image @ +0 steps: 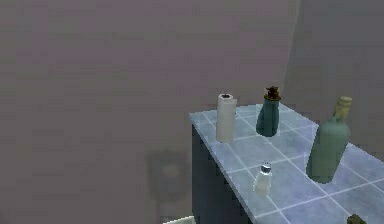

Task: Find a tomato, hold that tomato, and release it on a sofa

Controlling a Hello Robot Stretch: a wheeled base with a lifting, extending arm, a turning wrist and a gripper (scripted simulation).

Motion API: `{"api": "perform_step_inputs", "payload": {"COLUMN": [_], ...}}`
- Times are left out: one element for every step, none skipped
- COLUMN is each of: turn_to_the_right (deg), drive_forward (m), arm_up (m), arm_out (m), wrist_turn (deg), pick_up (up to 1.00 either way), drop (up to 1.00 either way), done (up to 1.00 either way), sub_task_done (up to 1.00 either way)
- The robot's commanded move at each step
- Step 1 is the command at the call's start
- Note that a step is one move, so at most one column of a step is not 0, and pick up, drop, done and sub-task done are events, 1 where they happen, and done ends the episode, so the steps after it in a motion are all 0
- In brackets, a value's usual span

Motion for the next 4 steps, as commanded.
{"api": "perform_step_inputs", "payload": {"turn_to_the_right": [0.0, 0.0, 0.0, 0.0], "drive_forward": [0.0, 0.0, 0.0, 0.0], "arm_up": [0.0, 0.0, 0.0, 0.0], "arm_out": [0.3, 0.0, 0.0, 0.0], "wrist_turn": [0.0, 45.0, 45.0, 45.0], "pick_up": [0.0, 0.0, 0.0, 0.0], "drop": [0.0, 0.0, 0.0, 0.0], "done": [0.0, 0.0, 0.0, 0.0], "sub_task_done": [0.0, 0.0, 0.0, 0.0]}}
